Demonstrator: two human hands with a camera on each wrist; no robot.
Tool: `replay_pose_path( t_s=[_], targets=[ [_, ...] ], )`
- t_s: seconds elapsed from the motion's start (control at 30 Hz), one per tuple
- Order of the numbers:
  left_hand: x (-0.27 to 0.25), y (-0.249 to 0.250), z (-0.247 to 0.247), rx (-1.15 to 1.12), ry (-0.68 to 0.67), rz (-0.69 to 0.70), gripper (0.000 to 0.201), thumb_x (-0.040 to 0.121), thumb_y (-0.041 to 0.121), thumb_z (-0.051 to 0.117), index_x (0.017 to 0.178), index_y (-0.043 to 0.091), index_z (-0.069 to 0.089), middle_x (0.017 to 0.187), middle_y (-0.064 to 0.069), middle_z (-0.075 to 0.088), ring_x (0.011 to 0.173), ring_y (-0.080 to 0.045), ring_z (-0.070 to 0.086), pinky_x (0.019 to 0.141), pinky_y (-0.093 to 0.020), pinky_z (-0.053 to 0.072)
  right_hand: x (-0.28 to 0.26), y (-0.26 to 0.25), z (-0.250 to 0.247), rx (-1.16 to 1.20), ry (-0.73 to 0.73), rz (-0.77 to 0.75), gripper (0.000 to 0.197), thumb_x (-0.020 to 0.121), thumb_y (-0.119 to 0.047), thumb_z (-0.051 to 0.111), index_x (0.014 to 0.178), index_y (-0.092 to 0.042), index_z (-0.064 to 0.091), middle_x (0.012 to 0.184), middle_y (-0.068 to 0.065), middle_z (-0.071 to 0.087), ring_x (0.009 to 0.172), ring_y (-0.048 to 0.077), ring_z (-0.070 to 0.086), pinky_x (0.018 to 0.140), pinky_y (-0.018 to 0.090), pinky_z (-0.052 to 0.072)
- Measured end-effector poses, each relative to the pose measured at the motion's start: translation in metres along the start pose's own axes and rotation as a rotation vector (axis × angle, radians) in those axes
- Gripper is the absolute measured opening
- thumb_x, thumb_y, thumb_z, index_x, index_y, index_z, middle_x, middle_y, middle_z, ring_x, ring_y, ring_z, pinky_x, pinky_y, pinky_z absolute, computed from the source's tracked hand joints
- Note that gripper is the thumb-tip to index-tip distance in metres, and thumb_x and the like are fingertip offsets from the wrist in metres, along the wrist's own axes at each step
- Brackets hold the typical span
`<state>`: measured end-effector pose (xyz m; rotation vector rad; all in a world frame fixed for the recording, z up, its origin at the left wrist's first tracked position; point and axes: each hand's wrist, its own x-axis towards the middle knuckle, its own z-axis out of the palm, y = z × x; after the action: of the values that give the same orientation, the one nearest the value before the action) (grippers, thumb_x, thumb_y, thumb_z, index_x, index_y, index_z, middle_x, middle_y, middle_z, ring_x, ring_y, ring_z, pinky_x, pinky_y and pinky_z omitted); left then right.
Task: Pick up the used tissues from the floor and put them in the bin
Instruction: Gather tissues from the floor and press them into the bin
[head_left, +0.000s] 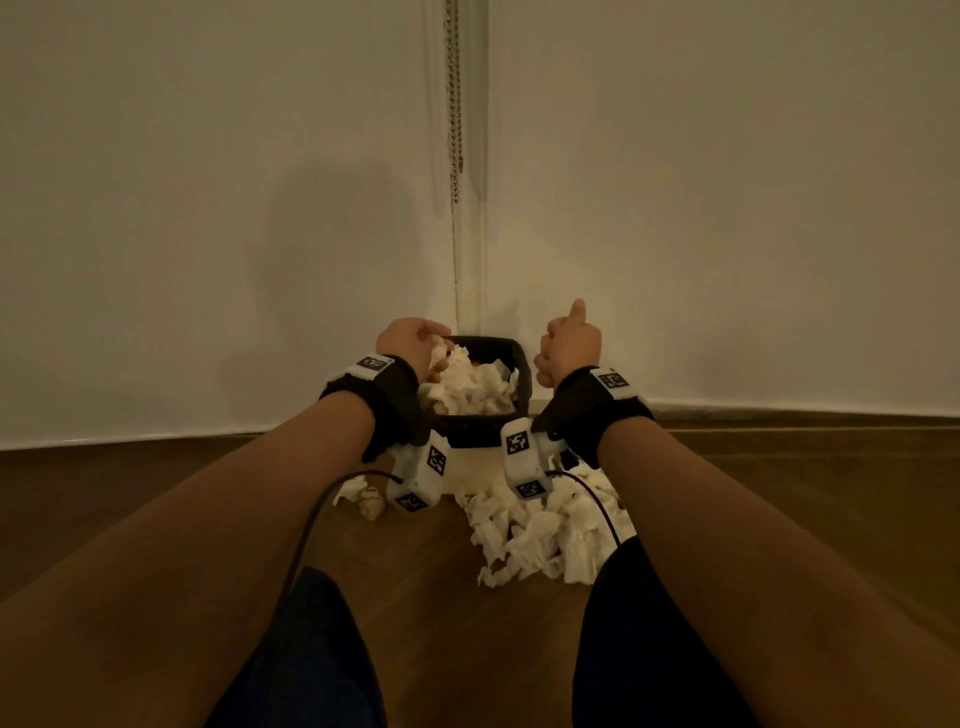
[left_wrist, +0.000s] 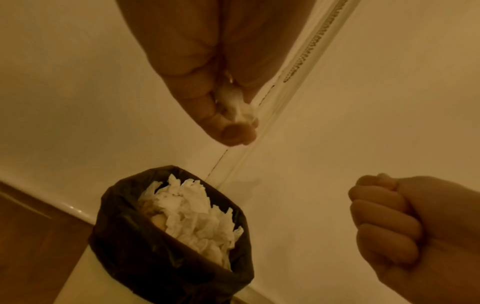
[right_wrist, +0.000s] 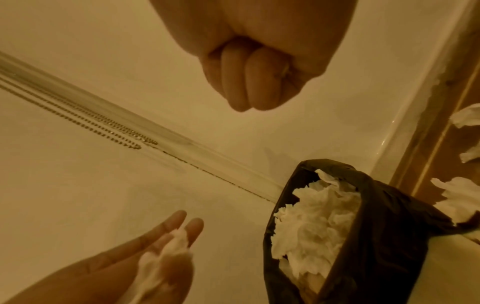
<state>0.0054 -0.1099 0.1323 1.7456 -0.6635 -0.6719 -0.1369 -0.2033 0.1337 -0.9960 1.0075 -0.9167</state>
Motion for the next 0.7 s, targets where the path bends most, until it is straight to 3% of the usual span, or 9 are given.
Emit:
replay_pose_path(
  t_s=[0.1,0.2,0.27,0.33,0.4,0.5,0.57,0.63,0.7],
  targets=[
    [0.014,-0.015,0.003,0.337,0.090,0.171,0.033,0.100,0.010,0.031,0.101,0.005,0.064,0.111,-0.015,0.064,0.096,-0.031,0.060,0.087,-0.036,0.050,0.019,0.013,0.009,-0.035,0.082,-0.036,0.046,0.101,-0.043,0.026,0.067,-0.016,0.042,0.056,-0.001,0.037,0.040,0.011,0.035,0.044,0.019,0.026],
    [0.032,-0.019,0.013,0.438,0.113,0.158,0.031,0.100,0.012,0.031,0.113,0.001,0.057,0.120,-0.016,0.058,0.110,-0.032,0.054,0.089,-0.028,0.039,0.033,0.021,0.022,-0.162,-0.009,0.024,0.021,0.097,-0.022,0.036,0.081,-0.011,0.041,0.062,0.003,0.037,0.050,0.015,0.032,0.045,0.024,0.027],
    [0.043,-0.021,0.022,0.479,0.072,0.086,0.030,0.096,0.009,0.037,0.122,0.004,0.052,0.131,-0.018,0.046,0.116,-0.033,0.049,0.093,-0.030,0.038,0.041,0.026,0.028,-0.314,-0.111,0.065,0.006,0.092,-0.004,0.040,0.093,-0.010,0.042,0.079,0.005,0.042,0.062,0.017,0.043,0.049,0.025,0.040],
    [0.051,-0.025,0.029,0.553,0.040,0.048,0.036,0.092,0.006,0.042,0.127,0.010,0.051,0.139,-0.017,0.034,0.120,-0.034,0.045,0.097,-0.032,0.038,0.052,0.038,0.030,-0.527,-0.191,0.014,0.027,0.093,0.000,0.038,0.119,-0.004,0.043,0.108,0.011,0.048,0.098,0.027,0.053,0.081,0.031,0.049],
    [0.060,-0.030,0.035,0.594,0.033,0.089,0.040,0.090,0.001,0.043,0.127,0.012,0.052,0.139,-0.015,0.031,0.119,-0.034,0.044,0.093,-0.030,0.038,0.061,0.045,0.030,-0.746,-0.172,-0.105,0.036,0.095,-0.002,0.038,0.131,-0.002,0.043,0.129,0.018,0.045,0.119,0.032,0.045,0.098,0.031,0.040],
    [0.076,-0.035,0.043,0.553,0.014,0.143,0.036,0.092,0.002,0.040,0.124,0.012,0.054,0.128,-0.010,0.029,0.115,-0.031,0.047,0.093,-0.026,0.040,0.076,0.052,0.031,-0.994,-0.148,-0.274,0.041,0.090,-0.002,0.051,0.130,-0.004,0.049,0.131,0.018,0.050,0.120,0.033,0.047,0.099,0.031,0.040],
    [0.086,-0.039,0.051,0.589,0.002,0.202,0.034,0.094,0.004,0.041,0.122,0.014,0.057,0.129,-0.013,0.032,0.111,-0.030,0.049,0.096,-0.028,0.041,0.085,0.057,0.030,-0.986,-0.160,-0.314,0.040,0.088,-0.007,0.059,0.127,-0.005,0.054,0.123,0.016,0.060,0.112,0.032,0.057,0.087,0.031,0.047],
    [0.093,-0.045,0.056,0.618,0.016,0.242,0.029,0.093,0.009,0.047,0.116,0.020,0.062,0.126,-0.013,0.039,0.106,-0.028,0.053,0.088,-0.023,0.040,0.093,0.063,0.029,-0.941,-0.135,-0.346,0.031,0.088,-0.011,0.060,0.118,-0.008,0.062,0.113,0.013,0.066,0.102,0.028,0.063,0.078,0.028,0.050],
    [0.099,-0.051,0.058,0.641,0.040,0.294,0.023,0.092,0.014,0.050,0.107,0.025,0.065,0.119,-0.009,0.045,0.100,-0.025,0.056,0.080,-0.021,0.040,0.102,0.069,0.030,-0.966,-0.049,-0.380,0.024,0.086,-0.014,0.060,0.109,-0.013,0.065,0.103,0.008,0.068,0.089,0.021,0.062,0.068,0.023,0.044]
  ],
)
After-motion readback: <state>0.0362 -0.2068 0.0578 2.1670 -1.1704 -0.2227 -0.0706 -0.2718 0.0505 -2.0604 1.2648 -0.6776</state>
